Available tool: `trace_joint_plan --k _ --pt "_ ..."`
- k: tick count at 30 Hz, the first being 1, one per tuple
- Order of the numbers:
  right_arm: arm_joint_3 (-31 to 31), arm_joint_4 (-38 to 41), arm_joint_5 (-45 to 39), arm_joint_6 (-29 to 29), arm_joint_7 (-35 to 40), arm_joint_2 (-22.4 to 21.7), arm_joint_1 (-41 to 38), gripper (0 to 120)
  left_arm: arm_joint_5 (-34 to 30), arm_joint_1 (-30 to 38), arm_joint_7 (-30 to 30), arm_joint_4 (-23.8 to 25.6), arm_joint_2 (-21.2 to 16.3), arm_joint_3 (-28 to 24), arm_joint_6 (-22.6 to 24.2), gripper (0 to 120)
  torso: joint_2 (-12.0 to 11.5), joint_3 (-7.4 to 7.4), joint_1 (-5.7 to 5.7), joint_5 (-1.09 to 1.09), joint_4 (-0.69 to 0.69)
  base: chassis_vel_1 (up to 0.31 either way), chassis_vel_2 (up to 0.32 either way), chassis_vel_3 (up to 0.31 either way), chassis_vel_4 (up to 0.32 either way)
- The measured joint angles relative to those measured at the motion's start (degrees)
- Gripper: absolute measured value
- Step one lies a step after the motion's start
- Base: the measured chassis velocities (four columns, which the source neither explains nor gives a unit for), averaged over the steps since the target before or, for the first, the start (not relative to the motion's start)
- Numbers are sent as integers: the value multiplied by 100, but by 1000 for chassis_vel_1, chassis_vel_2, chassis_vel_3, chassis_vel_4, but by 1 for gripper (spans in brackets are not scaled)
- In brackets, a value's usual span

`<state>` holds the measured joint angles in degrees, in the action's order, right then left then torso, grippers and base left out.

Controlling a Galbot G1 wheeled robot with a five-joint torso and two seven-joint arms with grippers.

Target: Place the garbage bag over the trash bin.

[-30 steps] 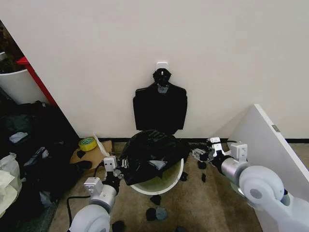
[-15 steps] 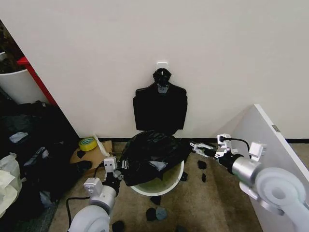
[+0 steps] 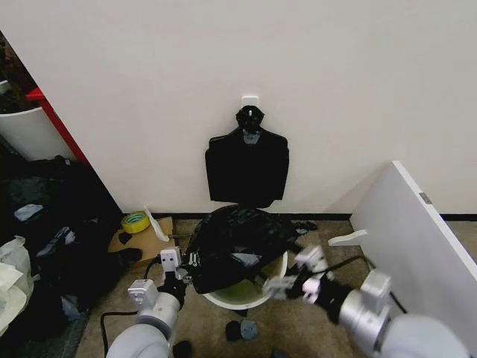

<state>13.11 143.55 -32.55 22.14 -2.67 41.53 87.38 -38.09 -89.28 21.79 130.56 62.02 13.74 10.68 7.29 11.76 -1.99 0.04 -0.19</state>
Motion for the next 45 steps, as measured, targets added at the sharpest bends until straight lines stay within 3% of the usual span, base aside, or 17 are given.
trace_joint_plan --k 6,10,17,25,31,45 --pt "-638 -112 -14 -25 86 -43 -672 92 76 -102 -41 44 -47 -6 5 2 0 0 0 0 1 0 0 0 0" --pt "-870 -190 -113 85 155 -49 -937 80 129 -132 -60 46 -53 -15 5 2 0 0 0 0 1 0 0 0 0" --pt "-1024 -497 176 -69 291 65 -944 50 206 -147 -92 28 -46 -58 -7 2 0 0 0 1 0 0 0 0 0" --pt "-1101 -498 324 -106 294 48 -867 26 218 -150 -94 11 1 -87 -19 2 0 0 0 1 0 0 0 0 0" --pt "-1101 -409 336 -110 295 -115 -805 1 191 -156 -87 11 12 -34 -27 2 0 0 0 1 0 0 0 0 0" --pt "-717 -339 185 -209 315 -542 -557 0 -328 13 -23 20 -23 148 55 2 -2 0 0 1 0 0 0 0 0"
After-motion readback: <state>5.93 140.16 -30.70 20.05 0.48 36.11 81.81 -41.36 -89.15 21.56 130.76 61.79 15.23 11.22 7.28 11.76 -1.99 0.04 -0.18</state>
